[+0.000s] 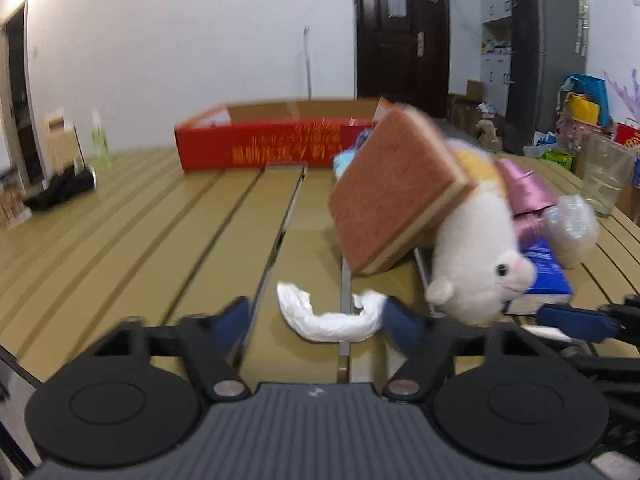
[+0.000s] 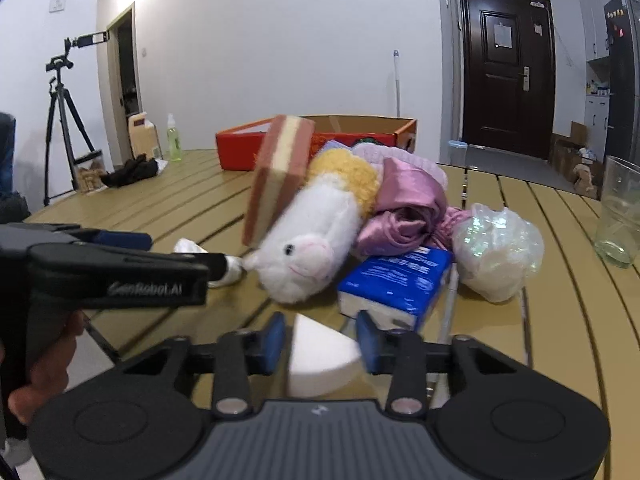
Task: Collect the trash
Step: 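Grasp the white crumpled tissue with the left tool while the right tool grasps a white piece, then carry both held white items over the black bin and open both tools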
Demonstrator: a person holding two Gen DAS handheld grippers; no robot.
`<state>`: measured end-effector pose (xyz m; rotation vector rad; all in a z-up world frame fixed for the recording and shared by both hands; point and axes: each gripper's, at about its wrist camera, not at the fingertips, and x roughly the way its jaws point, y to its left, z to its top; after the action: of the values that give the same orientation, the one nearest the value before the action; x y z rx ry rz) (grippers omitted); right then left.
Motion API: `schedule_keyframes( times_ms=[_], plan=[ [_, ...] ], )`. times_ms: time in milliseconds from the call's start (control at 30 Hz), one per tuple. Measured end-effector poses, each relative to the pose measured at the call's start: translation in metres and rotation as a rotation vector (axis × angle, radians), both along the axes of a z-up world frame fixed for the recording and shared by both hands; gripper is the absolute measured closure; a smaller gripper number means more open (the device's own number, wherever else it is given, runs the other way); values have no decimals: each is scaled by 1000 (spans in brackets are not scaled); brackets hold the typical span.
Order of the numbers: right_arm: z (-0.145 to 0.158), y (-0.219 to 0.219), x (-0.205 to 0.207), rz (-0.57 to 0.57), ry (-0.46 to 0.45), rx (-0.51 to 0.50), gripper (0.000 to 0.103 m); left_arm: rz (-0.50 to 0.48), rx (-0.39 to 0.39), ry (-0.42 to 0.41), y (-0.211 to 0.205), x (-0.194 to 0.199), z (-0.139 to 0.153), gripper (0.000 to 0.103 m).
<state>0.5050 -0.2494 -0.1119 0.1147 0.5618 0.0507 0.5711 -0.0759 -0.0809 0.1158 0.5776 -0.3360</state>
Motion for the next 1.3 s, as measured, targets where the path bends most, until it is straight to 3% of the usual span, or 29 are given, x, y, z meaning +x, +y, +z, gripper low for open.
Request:
schedule_keyframes(
  times_ms=[67,167,200,433,567,700,833,1000,1067,1133,1300],
  plan=[
    [0,-6,-1,10,9,27,74,-2,-33,9,3,4,-5,49],
    [-1,-4,-5,34,3,-2,76,-20,-31,-6,0,1,-6,75],
    [-1,-4,-6,36,-3,-2,78,-17,-30,-14,-1,-1,-6,78],
    [7,-17,-15,32,-20,79,84,-11,-71,13,6,-18,4,84],
    [19,-14,-31,95,-61,119,84,-11,-64,-8,26,-62,24,84],
    [27,12,-54,279,-36,148,83,-37,-85,5,55,-122,33,84],
    [12,48,-67,421,71,65,82,-42,-129,125,81,-158,8,84],
    [-33,74,-66,472,244,-58,80,-27,-117,314,84,-154,-46,83],
    [-51,78,-62,473,305,-96,77,-21,-132,398,82,-142,-65,77],
    [-65,81,-59,466,349,-122,72,-20,-135,475,77,-130,-80,56],
    [-74,69,-58,431,387,-98,58,27,-81,480,75,-118,-90,45]
  ],
)
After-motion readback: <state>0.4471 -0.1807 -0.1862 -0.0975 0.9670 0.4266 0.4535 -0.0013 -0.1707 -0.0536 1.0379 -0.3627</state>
